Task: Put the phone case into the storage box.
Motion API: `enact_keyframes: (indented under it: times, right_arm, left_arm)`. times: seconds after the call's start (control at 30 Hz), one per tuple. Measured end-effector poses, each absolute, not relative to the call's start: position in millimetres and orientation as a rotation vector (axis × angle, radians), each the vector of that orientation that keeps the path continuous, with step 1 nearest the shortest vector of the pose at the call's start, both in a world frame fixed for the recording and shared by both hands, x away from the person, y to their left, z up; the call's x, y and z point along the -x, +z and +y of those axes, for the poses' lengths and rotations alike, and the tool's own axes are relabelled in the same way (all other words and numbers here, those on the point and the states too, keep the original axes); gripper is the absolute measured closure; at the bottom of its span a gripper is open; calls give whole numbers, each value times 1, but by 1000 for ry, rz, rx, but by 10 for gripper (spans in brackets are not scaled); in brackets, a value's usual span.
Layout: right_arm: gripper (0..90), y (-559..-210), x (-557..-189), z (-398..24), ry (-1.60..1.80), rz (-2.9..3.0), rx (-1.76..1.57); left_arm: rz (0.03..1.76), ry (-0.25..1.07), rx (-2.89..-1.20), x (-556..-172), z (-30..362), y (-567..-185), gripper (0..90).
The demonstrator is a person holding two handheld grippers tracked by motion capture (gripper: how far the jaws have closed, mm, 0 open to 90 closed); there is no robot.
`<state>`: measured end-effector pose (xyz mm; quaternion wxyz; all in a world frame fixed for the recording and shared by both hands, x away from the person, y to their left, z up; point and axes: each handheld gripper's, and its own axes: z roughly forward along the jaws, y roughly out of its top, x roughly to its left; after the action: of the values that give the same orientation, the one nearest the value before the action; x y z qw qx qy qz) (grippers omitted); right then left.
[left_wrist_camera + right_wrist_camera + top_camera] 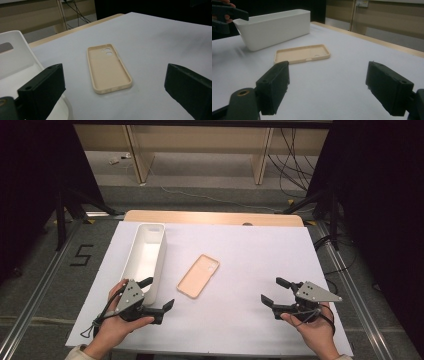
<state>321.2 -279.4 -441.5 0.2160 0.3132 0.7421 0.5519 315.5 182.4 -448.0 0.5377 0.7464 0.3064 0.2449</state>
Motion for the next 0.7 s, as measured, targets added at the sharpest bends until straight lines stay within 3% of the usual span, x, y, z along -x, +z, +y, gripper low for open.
enact_keyframes:
  times: [0.27, 0.4, 0.47, 0.6, 0.63, 0.7]
  right_arm:
    - [205, -442, -322, -280, 1548, 2066, -864]
    - [205, -441, -323, -277, 1552, 2062, -863]
    - [207, -441, -324, -276, 1520, 2069, -839]
    - [209, -439, -322, -275, 1490, 2101, -858]
    - [209, -440, -323, -273, 1519, 2085, -850]
    - [209, -442, -324, -272, 1537, 2080, -840]
  left_arm:
    - [733, 587, -1777, -314, 182, -448, 77]
    - [715, 584, -1793, -312, 182, -449, 196]
    - [720, 578, -1787, -312, 182, -448, 303]
    - [728, 547, -1797, -312, 181, -449, 651]
    - [747, 602, -1825, -313, 177, -448, 716]
    - [780, 583, -1837, -315, 168, -449, 824]
